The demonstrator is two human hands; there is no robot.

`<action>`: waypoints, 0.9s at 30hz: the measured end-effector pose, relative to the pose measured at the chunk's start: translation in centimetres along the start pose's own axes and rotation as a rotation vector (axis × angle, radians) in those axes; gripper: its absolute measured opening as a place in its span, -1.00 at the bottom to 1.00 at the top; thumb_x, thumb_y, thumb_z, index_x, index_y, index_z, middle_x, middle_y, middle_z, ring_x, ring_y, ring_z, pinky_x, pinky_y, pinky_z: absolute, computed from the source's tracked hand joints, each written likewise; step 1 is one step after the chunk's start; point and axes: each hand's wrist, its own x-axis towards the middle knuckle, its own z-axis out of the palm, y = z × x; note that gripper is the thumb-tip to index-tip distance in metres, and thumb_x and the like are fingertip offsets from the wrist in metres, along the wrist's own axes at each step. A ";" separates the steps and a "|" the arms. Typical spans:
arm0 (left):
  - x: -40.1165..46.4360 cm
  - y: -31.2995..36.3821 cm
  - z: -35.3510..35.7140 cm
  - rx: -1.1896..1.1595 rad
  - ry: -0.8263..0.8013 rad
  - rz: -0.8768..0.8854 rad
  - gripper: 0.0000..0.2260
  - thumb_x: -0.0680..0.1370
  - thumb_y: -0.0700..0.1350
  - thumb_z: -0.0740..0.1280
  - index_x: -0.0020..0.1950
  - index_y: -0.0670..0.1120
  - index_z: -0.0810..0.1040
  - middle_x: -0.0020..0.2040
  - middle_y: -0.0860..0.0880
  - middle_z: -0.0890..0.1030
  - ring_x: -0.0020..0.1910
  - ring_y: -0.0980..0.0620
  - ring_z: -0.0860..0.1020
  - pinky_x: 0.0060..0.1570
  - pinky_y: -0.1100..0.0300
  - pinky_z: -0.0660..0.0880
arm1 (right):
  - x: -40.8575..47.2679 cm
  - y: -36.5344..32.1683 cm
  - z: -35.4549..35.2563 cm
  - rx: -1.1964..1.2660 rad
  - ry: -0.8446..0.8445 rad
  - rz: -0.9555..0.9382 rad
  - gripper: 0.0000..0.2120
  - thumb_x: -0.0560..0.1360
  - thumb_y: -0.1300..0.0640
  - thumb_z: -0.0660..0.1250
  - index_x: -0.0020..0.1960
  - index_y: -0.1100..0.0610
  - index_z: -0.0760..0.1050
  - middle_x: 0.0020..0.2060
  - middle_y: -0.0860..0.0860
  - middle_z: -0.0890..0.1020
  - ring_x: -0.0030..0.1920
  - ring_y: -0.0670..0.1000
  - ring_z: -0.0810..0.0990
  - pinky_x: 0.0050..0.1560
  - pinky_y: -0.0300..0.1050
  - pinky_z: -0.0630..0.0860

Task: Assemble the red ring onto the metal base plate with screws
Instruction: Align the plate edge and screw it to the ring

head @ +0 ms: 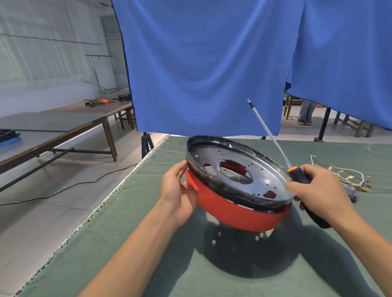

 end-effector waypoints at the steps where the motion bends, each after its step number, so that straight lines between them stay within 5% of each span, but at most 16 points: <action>1: -0.2 0.2 0.2 -0.024 -0.043 -0.017 -0.84 0.49 -0.20 0.27 0.03 -0.20 0.54 -0.15 -0.14 0.57 -0.34 -0.03 0.57 -0.06 0.12 0.55 | 0.2 0.2 -0.2 0.009 0.009 0.018 -0.86 0.31 0.32 0.39 -0.29 0.11 0.50 -0.46 0.10 0.54 -0.48 0.13 0.52 -0.38 -0.09 0.48; 4: -0.8 0.5 0.6 0.054 -0.134 -0.057 -0.80 0.35 -0.21 0.33 -0.04 -0.16 0.57 -0.09 -0.17 0.55 -0.44 -0.03 0.57 -0.36 0.17 0.55 | 0.4 0.5 -0.8 0.064 0.012 0.067 -0.86 0.33 0.35 0.40 -0.26 0.14 0.51 -0.49 0.07 0.52 -0.55 0.08 0.48 -0.50 -0.21 0.38; 9: -0.8 0.0 1.1 0.175 -0.090 -0.012 -0.62 0.54 -0.14 0.28 0.35 -0.18 0.46 0.03 -0.18 0.44 -0.29 -0.05 0.53 -0.17 0.10 0.48 | 0.5 0.8 -1.0 0.095 0.014 0.088 -0.85 0.33 0.37 0.40 -0.23 0.16 0.53 -0.46 0.08 0.52 -0.55 0.09 0.47 -0.46 -0.19 0.39; 13: -1.0 -0.2 1.4 0.182 -0.065 -0.004 -0.66 0.58 -0.10 0.26 0.34 -0.18 0.48 0.04 -0.19 0.48 -0.37 -0.01 0.57 -0.25 0.14 0.53 | 0.4 0.9 -1.1 0.060 0.021 0.093 -0.88 0.32 0.34 0.40 -0.22 0.16 0.52 -0.45 0.10 0.51 -0.57 0.10 0.48 -0.42 -0.18 0.39; 16: -1.3 -0.1 1.5 -0.031 -0.096 -0.048 -0.69 0.56 -0.09 0.26 0.21 -0.27 0.47 -0.12 -0.17 0.60 -0.43 -0.04 0.62 -0.39 0.18 0.59 | 0.4 0.9 -1.2 0.061 0.024 0.094 -0.85 0.32 0.33 0.41 -0.23 0.11 0.53 -0.45 0.08 0.53 -0.57 0.09 0.48 -0.40 -0.17 0.40; 22: -1.2 -0.5 0.9 -0.202 -0.207 -0.051 -0.78 0.36 -0.18 0.24 -0.04 -0.19 0.50 -0.15 -0.05 0.55 -0.29 0.00 0.53 -0.20 0.25 0.43 | 0.2 0.6 -0.8 0.121 -0.004 0.108 -0.84 0.32 0.36 0.41 -0.25 0.12 0.55 -0.54 0.05 0.55 -0.62 -0.03 0.47 -0.55 -0.19 0.42; 25: -1.5 -0.5 1.2 -0.201 -0.269 -0.045 -0.71 0.37 -0.21 0.29 0.08 -0.14 0.45 0.05 -0.11 0.54 -0.09 -0.06 0.58 0.09 0.17 0.52 | 0.0 0.3 -0.6 0.174 -0.027 0.123 -0.86 0.31 0.37 0.41 -0.25 0.16 0.54 -0.52 0.11 0.56 -0.55 0.08 0.48 -0.46 -0.10 0.47; 27: -1.6 -0.9 1.7 -0.131 -0.287 -0.069 -0.71 0.44 -0.14 0.33 0.15 -0.08 0.49 0.05 -0.10 0.62 -0.03 -0.09 0.63 0.07 0.04 0.56 | 0.0 0.1 -0.5 0.212 -0.040 0.124 -0.85 0.32 0.38 0.41 -0.23 0.16 0.54 -0.50 0.12 0.56 -0.53 0.10 0.47 -0.43 -0.07 0.47</action>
